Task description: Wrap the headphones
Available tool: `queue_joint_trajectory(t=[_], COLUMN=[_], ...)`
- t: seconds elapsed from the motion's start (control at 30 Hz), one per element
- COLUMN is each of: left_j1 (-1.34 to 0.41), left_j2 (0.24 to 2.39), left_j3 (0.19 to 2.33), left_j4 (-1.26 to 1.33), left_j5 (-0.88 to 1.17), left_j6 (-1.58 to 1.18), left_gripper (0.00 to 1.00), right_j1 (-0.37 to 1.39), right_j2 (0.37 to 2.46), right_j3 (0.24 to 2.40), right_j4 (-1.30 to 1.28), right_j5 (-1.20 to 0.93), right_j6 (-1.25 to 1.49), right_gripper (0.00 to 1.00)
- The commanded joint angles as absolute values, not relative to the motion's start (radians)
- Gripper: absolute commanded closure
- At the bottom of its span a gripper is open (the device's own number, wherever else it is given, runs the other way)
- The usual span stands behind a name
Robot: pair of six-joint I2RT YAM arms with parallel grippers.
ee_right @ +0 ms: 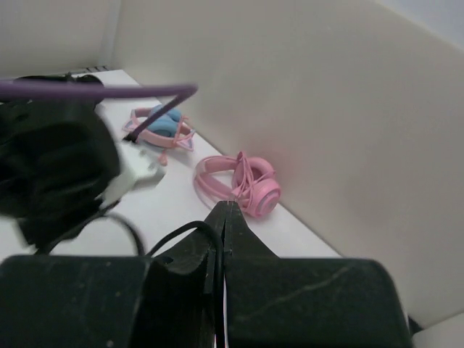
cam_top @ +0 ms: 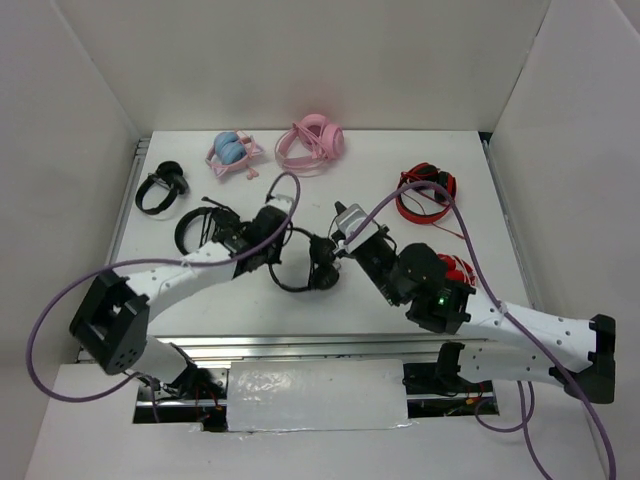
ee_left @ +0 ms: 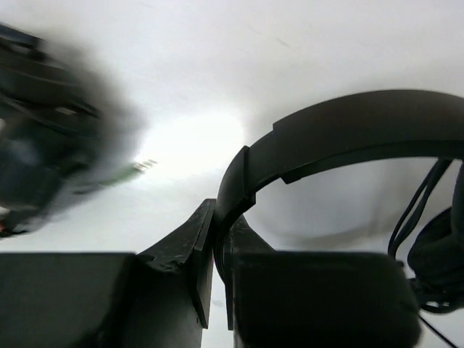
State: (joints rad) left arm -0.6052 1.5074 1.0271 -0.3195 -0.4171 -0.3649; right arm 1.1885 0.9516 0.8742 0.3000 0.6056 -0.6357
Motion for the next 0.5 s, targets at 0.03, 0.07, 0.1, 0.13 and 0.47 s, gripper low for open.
queue_joint_trajectory(t=[0.03, 0.07, 0.1, 0.13, 0.47], left_j1=[-0.727, -0.774, -0.794, -0.819, -1.009], left_j2=[1.303, 1.277, 1.255, 1.208, 0.95], left_j3=[0.885, 0.871, 0.847, 0.836, 0.827], left_j4=[-0.207, -0.204, -0.209, -0.209, -0.206], left_j5=[-0.315, -0.305, -0.296, -0.287, -0.189], left_j6=[-0.351, -0.351, -0.354, -0.365, -0.338], left_gripper=[1.0, 1.0, 1.0, 1.0, 1.0], right_j1=[1.07, 0.992, 0.951, 0.907, 0.514], right_j2=[0.969, 0.982, 0.991, 1.009, 1.144], right_j3=[0.963, 0.98, 0.991, 1.006, 0.937], right_j4=[0.304, 0.289, 0.273, 0.247, 0.264], right_j5=[0.389, 0.343, 0.287, 0.235, -0.202], right_j6=[-0.697, -0.677, -0.632, -0.605, -0.327], right_gripper=[1.0, 1.0, 1.0, 1.0, 1.0])
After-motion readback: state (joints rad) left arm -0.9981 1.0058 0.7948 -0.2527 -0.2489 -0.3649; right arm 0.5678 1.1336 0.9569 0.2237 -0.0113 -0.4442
